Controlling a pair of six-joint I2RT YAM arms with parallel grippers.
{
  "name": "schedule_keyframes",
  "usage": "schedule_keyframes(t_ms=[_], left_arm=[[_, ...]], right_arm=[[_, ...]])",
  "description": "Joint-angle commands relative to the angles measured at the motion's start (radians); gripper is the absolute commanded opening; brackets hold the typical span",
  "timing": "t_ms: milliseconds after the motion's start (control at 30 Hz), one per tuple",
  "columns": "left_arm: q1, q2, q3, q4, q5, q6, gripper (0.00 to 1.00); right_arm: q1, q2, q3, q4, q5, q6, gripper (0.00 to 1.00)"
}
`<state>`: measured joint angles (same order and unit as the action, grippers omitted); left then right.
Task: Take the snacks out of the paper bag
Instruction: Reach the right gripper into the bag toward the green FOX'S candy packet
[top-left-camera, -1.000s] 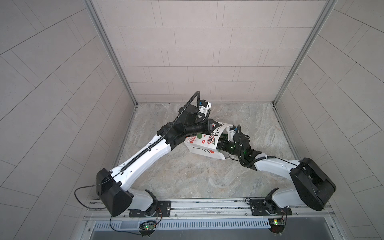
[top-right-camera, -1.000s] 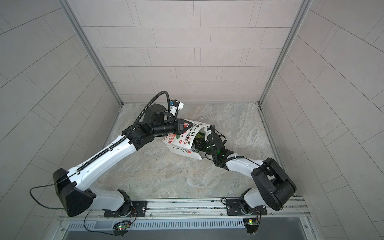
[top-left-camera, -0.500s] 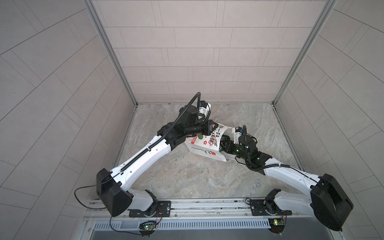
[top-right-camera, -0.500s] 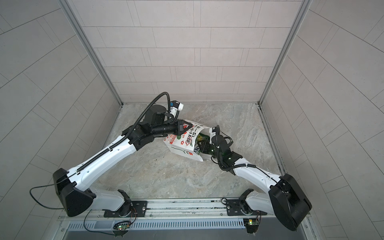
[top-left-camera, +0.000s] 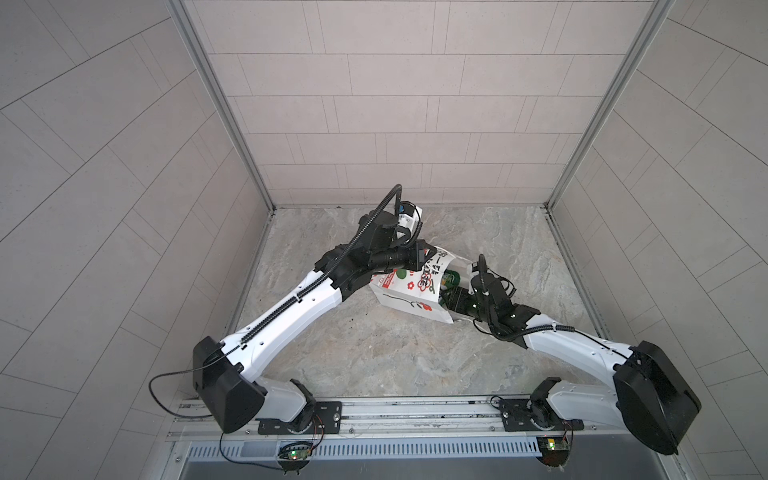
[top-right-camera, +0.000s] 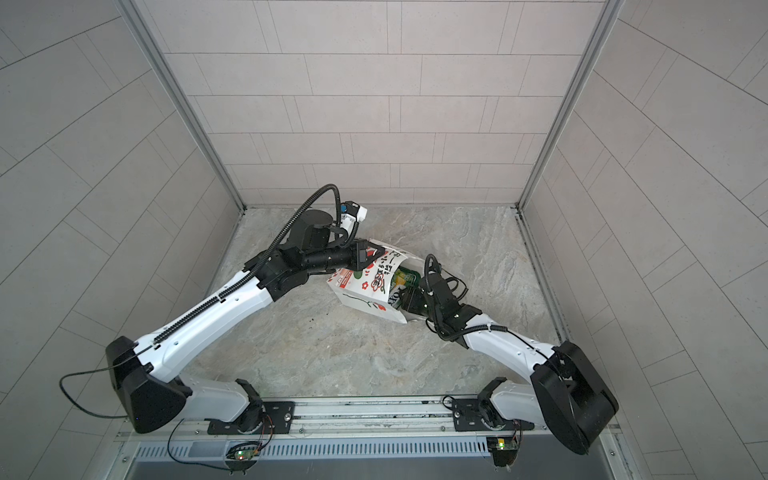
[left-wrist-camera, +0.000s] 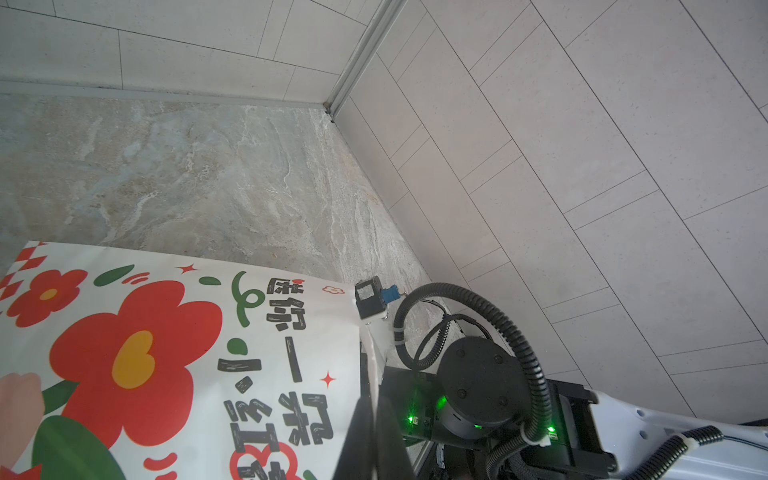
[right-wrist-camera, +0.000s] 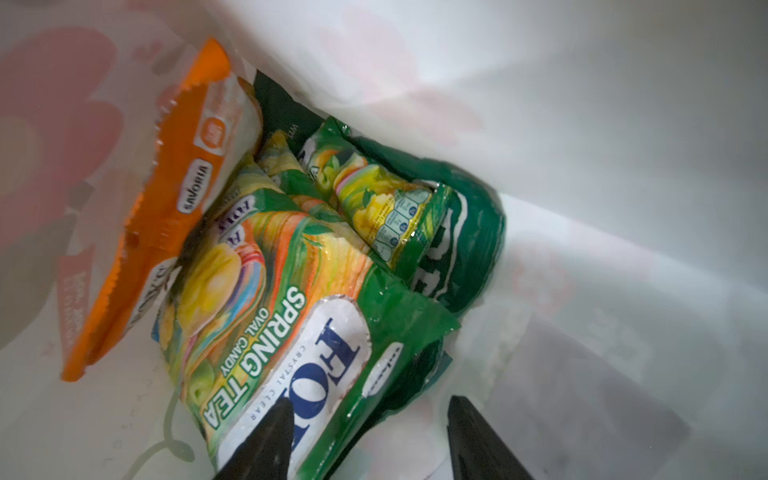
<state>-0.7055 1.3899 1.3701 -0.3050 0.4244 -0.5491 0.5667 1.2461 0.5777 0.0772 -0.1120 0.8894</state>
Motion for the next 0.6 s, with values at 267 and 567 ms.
schedule_keyframes(t_ms=[267,567], left_arm=[[-0.002,-0.032,0.027,0.007,0.003,0.009,0.00],[-0.002,-0.037,0.024,-0.004,0.002,0.016,0.00]], right_arm=[[-0.001,0.113,0.031,0.156,-0.069,0.085,0.62],[-0.001,0.182,0.036,0.282,-0.130,0.114,0.42]])
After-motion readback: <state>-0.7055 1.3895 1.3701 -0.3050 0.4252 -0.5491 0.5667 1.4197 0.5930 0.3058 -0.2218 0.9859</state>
